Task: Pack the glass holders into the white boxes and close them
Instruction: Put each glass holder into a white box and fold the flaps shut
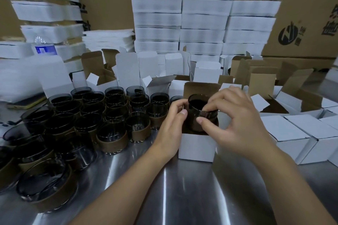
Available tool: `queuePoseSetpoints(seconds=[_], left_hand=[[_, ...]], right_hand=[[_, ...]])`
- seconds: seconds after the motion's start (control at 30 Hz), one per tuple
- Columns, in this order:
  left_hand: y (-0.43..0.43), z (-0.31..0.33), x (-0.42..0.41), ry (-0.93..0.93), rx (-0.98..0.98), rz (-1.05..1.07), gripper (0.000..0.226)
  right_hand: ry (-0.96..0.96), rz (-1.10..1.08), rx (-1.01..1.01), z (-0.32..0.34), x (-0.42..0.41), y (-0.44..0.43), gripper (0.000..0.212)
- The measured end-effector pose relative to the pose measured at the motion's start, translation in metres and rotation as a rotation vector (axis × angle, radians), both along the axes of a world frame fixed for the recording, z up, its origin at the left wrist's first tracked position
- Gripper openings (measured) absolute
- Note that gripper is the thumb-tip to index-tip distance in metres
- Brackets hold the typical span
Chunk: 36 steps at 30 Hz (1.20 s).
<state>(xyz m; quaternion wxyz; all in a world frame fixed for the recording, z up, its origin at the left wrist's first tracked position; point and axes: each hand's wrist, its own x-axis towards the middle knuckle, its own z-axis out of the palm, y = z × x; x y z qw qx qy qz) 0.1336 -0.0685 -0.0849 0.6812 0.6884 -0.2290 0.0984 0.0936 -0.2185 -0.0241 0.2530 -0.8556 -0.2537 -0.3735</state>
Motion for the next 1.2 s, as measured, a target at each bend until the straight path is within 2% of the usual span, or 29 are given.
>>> queuePoseSetpoints(seconds=[0.1,0.27,0.4,0.6,0.8,0.9,1.0,1.07,1.2], left_hand=[[-0.001,0.000,-0.002,-0.014,0.001,-0.004,0.040],[-0.001,0.000,-0.003,-0.002,0.042,0.012,0.040],[0.000,0.001,-0.004,0.012,0.071,0.025,0.033],[-0.001,0.002,-0.005,0.011,0.066,0.023,0.029],[-0.001,0.003,-0.007,-0.003,0.073,0.024,0.029],[-0.001,0.004,-0.008,-0.005,0.073,0.022,0.029],[-0.001,0.004,-0.007,-0.011,0.071,0.027,0.029],[0.000,0.003,-0.006,-0.009,0.071,0.042,0.028],[0.001,0.001,-0.005,0.023,0.073,0.076,0.030]], right_hand=[[0.069,-0.008,-0.013,-0.003,0.001,0.002,0.017],[0.098,-0.031,-0.043,-0.005,0.003,0.000,0.019],[0.094,-0.068,-0.120,-0.009,0.004,0.005,0.019],[0.223,-0.008,-0.239,-0.015,0.008,0.003,0.022],[0.233,-0.006,-0.271,-0.018,0.009,0.004,0.037],[0.205,0.034,-0.219,-0.020,0.010,0.003,0.039],[0.153,0.059,-0.108,-0.018,0.010,0.005,0.028],[0.116,0.077,0.053,-0.015,0.010,0.006,0.018],[0.142,0.034,0.431,-0.011,0.011,0.001,0.022]])
